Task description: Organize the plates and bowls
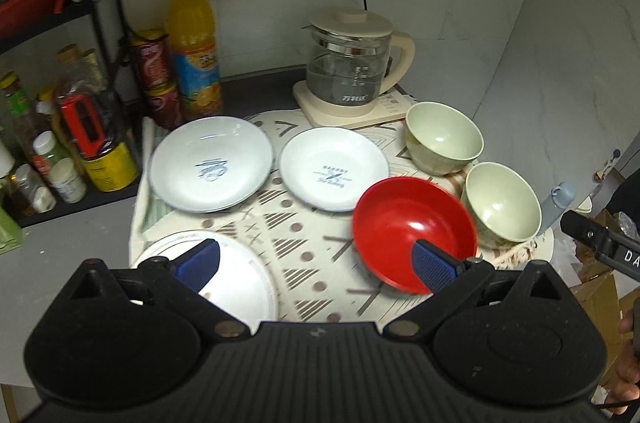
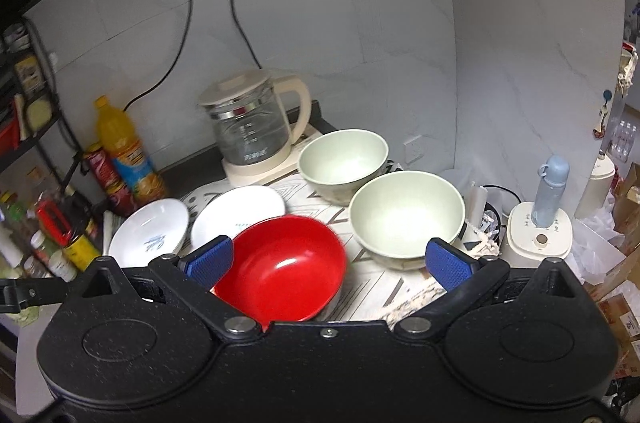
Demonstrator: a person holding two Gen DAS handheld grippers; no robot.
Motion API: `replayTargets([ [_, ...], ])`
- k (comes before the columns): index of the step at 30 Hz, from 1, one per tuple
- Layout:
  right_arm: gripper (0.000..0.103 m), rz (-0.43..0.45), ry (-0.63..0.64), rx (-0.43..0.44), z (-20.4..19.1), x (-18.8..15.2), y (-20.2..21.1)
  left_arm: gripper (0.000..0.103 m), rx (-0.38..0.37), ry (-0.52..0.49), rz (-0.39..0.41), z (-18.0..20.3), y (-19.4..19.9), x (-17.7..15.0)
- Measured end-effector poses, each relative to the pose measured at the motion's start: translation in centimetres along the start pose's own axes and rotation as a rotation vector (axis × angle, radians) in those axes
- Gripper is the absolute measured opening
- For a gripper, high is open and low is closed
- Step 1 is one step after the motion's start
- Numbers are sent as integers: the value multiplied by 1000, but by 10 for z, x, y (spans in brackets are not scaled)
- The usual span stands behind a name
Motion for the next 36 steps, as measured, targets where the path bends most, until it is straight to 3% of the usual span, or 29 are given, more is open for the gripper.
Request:
replayTargets([
  [9,102,-22,3,-17,28,14,-48,99,-46,-9,-7,40,-55,17],
  [18,83,-103,-16,-22,58,12,-95,89,-106,-30,-34,83,-110,25],
  [20,80,-110,-10,-18,62,13,-103,83,-118,-34,-44,91,-122,26],
  [22,74,-121,-4,-22,67,12,-112,70,-134,-31,-61,98,-134,26],
  [25,67,-159,-20,-19,76,8,-126,63,-147,-29,-79,106,-152,26],
  [31,57,-214,-24,-14,86,1,-151,55,-170,-22,-117,116,-190,25],
  [36,46,-264,-30,10,87,-5,-174,55,-188,-29,-138,122,-217,29],
])
Point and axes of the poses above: each gripper's, at about its wrist camera, not at the fingertips, and y roughly against the way its jaws point, z to its right, x to its top, the point moved 10 cm from there along -y, roughly the way its jaws point, and after that the axes turned 15 degrees about -x, right-handed, at the moved point
